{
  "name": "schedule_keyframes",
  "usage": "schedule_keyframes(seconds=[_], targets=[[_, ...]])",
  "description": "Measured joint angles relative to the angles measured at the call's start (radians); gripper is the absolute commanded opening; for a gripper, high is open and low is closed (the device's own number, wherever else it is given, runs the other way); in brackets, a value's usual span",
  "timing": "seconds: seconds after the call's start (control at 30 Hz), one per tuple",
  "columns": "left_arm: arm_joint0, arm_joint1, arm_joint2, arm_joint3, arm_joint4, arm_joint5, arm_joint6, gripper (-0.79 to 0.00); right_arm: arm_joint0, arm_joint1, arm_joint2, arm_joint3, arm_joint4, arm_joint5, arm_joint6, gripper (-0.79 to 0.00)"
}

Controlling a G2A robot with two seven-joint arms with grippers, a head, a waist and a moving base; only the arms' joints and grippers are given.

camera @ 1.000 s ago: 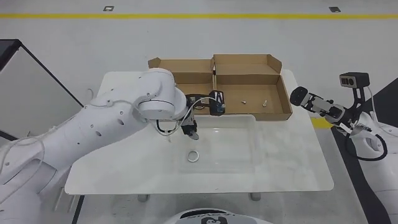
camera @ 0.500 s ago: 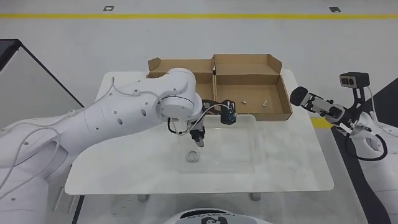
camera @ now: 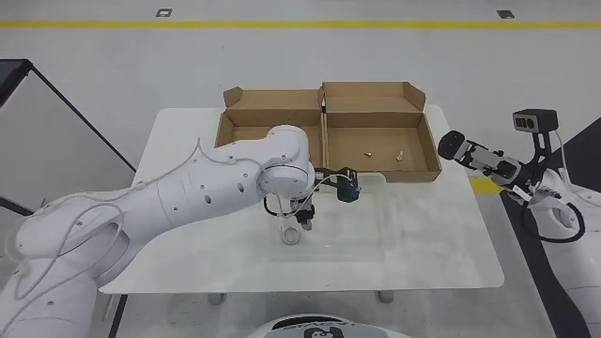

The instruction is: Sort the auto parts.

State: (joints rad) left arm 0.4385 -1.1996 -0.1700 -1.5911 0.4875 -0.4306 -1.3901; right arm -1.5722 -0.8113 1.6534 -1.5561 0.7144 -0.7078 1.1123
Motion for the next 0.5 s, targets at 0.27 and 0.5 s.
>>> schedule_keyframes(seconds=[0.27, 0.5], targets=[[0.051, -0.004, 0.000, 0.019, 0.055, -0.012, 0.012, -0.142, 0.000, 0.000, 0.000, 0.000, 0.000, 0.000, 0.000, 0.000], [0.074, 0.005, 0.000, 0.028, 0.080, -0.023, 0.023, -0.163, 0.000, 0.000, 0.000, 0.000, 0.000, 0.000, 0.000, 0.000]])
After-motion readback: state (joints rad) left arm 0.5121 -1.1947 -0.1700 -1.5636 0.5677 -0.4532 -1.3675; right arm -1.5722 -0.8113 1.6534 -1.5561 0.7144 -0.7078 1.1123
